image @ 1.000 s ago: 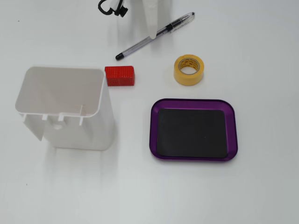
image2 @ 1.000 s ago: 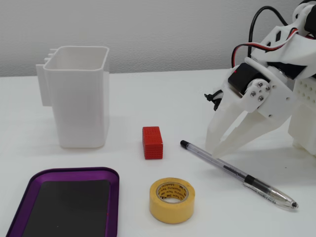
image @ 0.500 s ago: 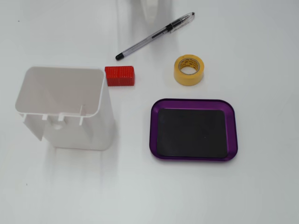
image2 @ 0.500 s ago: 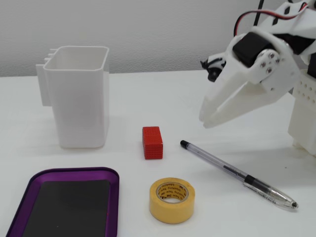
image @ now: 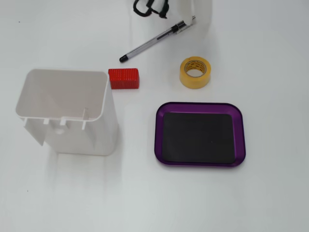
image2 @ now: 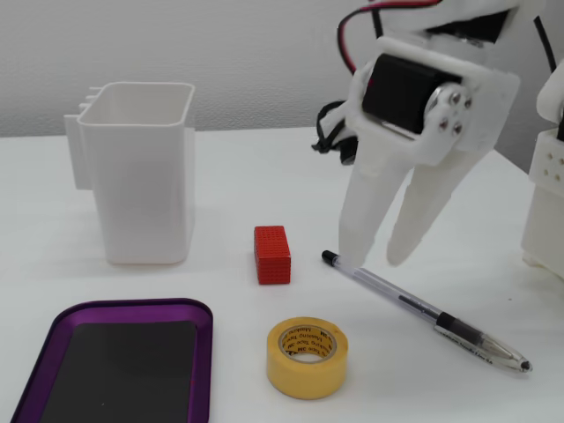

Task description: Pick up the yellow tape and place it in the box.

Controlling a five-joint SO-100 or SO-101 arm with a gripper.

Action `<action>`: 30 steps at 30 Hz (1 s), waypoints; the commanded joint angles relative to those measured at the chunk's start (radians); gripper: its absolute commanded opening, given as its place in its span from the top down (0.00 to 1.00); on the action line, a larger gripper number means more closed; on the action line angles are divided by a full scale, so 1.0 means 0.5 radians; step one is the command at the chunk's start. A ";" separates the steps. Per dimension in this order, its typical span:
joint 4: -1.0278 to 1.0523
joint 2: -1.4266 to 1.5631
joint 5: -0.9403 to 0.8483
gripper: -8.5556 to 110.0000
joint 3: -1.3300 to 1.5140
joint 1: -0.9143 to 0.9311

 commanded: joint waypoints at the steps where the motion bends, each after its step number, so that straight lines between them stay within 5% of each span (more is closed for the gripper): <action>1: 0.003 -0.212 -0.012 0.80 -0.160 -0.046; 30: -0.552 -0.457 -0.031 0.80 0.172 0.163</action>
